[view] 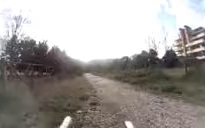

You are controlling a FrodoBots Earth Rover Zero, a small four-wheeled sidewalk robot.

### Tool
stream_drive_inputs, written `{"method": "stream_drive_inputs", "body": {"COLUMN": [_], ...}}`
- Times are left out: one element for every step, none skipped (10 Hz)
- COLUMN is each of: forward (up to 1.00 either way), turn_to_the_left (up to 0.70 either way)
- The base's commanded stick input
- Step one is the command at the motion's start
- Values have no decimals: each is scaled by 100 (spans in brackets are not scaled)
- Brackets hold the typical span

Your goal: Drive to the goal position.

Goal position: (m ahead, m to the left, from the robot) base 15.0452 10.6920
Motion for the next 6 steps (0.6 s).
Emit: {"method": "stream_drive_inputs", "body": {"forward": [70,70,70,70,70,70], "turn_to_the_left": [0,0,0,0,0,0]}}
